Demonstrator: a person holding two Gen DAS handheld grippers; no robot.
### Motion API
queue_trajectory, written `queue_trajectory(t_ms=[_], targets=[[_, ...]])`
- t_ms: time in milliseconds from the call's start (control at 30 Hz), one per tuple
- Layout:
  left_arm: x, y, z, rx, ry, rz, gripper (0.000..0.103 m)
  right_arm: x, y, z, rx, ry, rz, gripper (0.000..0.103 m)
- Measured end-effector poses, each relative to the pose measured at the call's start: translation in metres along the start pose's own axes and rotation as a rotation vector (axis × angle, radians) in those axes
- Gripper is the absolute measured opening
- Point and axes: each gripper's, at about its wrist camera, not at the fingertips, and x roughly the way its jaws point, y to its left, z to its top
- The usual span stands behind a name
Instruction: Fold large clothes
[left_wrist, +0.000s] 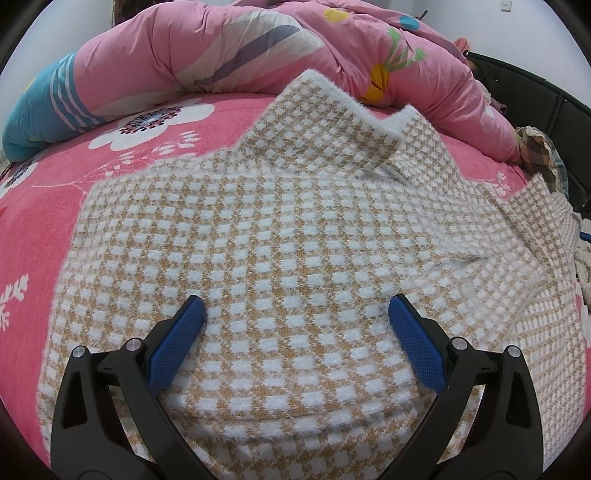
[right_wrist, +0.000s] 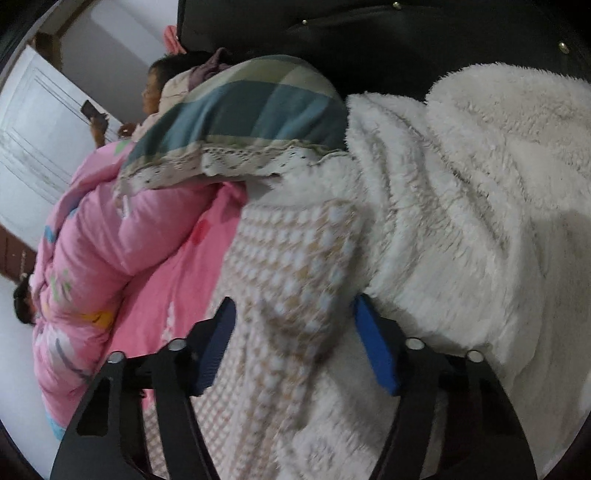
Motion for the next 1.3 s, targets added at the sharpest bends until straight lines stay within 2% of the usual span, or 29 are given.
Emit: queue_trajectory(t_ms=[167,333,433,567,700,900,1000,1067,1200,1300], targets=[[0.000,0.001,0.000,0.000,-0.002,-0.001,0.096,0.003,0.002,0.006,-0.035,-0.012,-0.036,0.048],[0.000,0.001,0.000,0.000,-0.003,-0.001,0.096,0.000,0.005,0.009,-0.060,-0.037,-0.048,0.031],[0.000,0.001,0.000,0.000,-0.004,0.000,0.096,-0.013,0.009,0.004,-0.090,-0.062,-0.054,0.026],[0.000,0.001,-0.001,-0.001,-0.005,0.000,0.096,-0.038,0.021,0.000,-0.143,-0.109,-0.035,0.025],[0.000,0.002,-0.001,0.000,-0.005,0.002,0.096,-0.070,0.043,-0.006,-0.207,-0.147,0.024,0.023],[0.000,0.001,-0.001,-0.002,-0.007,0.000,0.096,-0.118,0.088,-0.024,-0.310,-0.177,0.158,0.020],[-0.003,0.007,0.001,-0.025,-0.012,-0.021,0.096,-0.144,0.123,-0.042,-0.388,-0.171,0.244,0.018],[-0.007,0.018,0.004,-0.076,-0.032,-0.026,0.096,-0.159,0.143,-0.055,-0.441,-0.163,0.290,0.018],[-0.019,0.039,0.012,-0.146,-0.051,-0.001,0.096,-0.185,0.179,-0.084,-0.529,-0.150,0.372,0.016],[-0.033,0.052,0.018,-0.143,-0.064,0.029,0.096,-0.200,0.210,-0.111,-0.595,-0.135,0.435,0.016]])
